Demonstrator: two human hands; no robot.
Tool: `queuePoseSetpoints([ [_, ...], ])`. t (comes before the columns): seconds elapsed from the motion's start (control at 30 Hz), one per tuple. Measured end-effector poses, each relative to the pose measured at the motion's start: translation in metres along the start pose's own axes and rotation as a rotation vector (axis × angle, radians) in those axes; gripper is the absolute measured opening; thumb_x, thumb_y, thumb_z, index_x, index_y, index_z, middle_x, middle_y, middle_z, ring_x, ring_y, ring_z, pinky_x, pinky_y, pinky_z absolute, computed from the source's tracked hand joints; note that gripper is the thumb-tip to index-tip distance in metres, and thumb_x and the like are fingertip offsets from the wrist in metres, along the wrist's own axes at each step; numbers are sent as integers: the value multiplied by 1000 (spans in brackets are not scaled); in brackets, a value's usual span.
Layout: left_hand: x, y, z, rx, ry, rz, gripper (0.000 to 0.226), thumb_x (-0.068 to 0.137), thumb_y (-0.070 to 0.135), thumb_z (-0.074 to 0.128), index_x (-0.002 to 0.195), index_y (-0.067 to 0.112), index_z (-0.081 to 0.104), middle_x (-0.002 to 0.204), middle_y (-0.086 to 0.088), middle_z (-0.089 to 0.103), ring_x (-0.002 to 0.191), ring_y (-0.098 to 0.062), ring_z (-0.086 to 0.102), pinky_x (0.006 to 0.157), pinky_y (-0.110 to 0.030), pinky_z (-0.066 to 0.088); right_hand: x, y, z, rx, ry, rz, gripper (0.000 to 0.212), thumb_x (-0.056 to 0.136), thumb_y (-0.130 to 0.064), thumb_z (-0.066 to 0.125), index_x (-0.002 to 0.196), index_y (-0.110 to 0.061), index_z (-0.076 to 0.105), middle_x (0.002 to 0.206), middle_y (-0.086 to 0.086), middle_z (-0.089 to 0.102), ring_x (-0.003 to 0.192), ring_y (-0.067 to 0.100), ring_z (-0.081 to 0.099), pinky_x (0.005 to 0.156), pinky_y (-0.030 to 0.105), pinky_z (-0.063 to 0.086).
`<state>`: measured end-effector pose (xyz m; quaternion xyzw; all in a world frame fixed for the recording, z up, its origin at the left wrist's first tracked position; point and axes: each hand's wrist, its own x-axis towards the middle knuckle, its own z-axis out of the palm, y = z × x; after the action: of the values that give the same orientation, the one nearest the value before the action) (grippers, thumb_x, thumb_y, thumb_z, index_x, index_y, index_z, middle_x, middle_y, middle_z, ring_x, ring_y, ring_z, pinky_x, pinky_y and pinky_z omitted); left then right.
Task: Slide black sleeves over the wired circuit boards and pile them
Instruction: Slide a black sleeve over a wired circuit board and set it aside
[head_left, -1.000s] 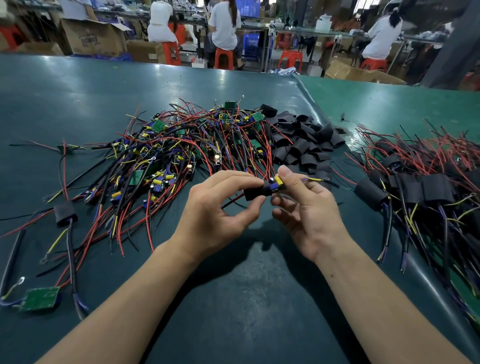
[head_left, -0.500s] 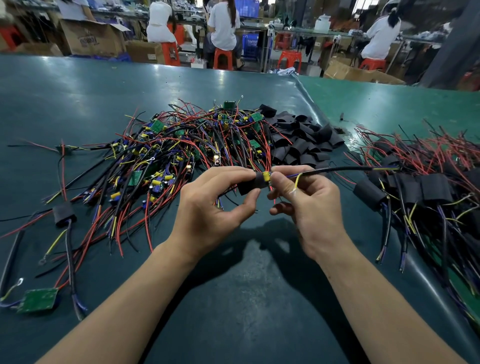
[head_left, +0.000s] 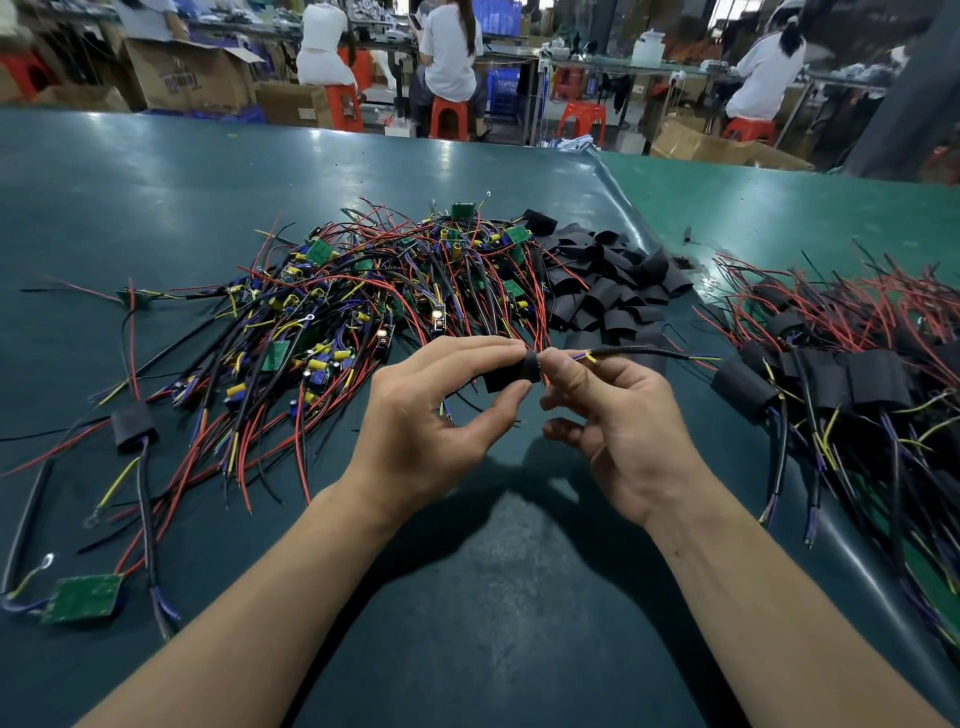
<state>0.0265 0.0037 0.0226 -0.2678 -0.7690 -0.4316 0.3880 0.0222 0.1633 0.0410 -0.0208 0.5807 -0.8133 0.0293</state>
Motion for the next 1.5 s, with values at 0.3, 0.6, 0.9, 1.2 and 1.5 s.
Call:
queuePoseSetpoints([
  [0.3,1,-1,-2,-15,-25,16,26,79,2,80,104,0,73,109,-8,72,102,-15,70,89,-35,57,1,1,-2,15,-73,36,27,67,-34,76,84,-13,74,75,3,69,57,15,63,46,25,49],
  [0.6,2,-4,-4,133,65,72,35,80,15,80,110,0,68,116,-10,65,109,-27,62,95,-44,50,-1,2,2,-133,27,-257,10,84,-21,70,79,-16,63,60,7,66,45,19,60,41,24,49],
  [0.9,-2,-16,1,372,-1,-140,20,85,20,69,100,8,73,101,-5,67,98,-28,58,91,-38,45,21,-38,-67,444,745,-249,25,103,-22,51,111,2,56,100,13,69,62,18,72,57,20,55],
  [1.2,-8,-33,-3,540,-274,-575,29,93,29,59,120,17,64,108,-6,62,106,-27,55,96,-39,42,26,-17,-48,159,648,-144,9,97,-14,53,97,-12,62,57,-1,66,41,12,54,42,19,45],
  [1.5,-2,-25,-3,358,-108,-604,25,90,15,57,114,18,63,76,8,64,59,-16,57,66,-34,51,32,5,-35,-81,532,-205,22,104,-26,45,92,-14,58,55,-1,63,39,11,49,36,21,41],
])
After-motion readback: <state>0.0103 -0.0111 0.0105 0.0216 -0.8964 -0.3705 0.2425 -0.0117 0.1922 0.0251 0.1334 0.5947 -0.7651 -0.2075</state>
